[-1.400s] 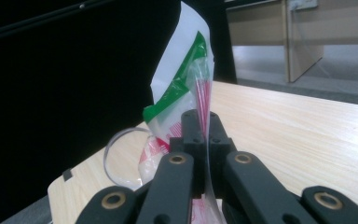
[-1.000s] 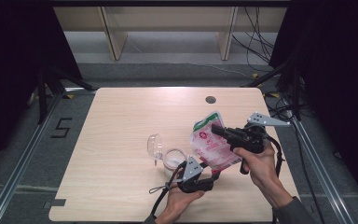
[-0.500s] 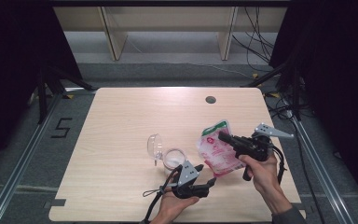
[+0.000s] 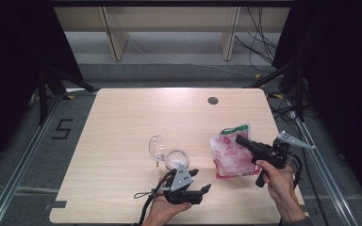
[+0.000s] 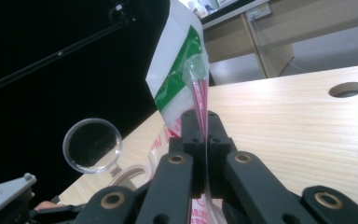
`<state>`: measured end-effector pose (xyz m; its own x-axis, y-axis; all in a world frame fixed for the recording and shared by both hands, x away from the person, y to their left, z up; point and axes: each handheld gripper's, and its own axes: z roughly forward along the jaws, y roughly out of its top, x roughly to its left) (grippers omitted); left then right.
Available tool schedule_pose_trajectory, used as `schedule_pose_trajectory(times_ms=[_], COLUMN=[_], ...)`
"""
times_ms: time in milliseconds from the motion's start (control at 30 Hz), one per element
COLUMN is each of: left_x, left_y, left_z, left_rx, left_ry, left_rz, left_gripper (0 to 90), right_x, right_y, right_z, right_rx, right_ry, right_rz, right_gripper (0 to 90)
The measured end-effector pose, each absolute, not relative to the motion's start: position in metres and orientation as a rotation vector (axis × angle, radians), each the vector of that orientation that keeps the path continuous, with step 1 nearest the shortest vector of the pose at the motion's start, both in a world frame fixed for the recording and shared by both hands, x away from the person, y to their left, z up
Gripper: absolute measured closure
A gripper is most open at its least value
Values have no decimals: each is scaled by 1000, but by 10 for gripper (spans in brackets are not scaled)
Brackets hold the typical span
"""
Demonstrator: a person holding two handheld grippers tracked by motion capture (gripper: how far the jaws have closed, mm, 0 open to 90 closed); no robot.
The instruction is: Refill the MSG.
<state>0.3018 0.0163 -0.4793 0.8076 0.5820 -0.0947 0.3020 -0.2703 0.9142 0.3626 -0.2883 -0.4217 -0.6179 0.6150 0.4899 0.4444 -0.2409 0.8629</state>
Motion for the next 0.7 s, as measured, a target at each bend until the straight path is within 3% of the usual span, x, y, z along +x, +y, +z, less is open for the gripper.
schedule_pose_trajectory(times_ms=[700], left_x=[295], left_y=[41], left_z=[-473], left_rx=[1892], left_ry=[657], left_rz=[325], left_gripper=[349], right_x=[360], right_y=[-315], right_z=[-437], right_rx=[1333], right_ry=[1793], right_rz=[1936], right_gripper=[900])
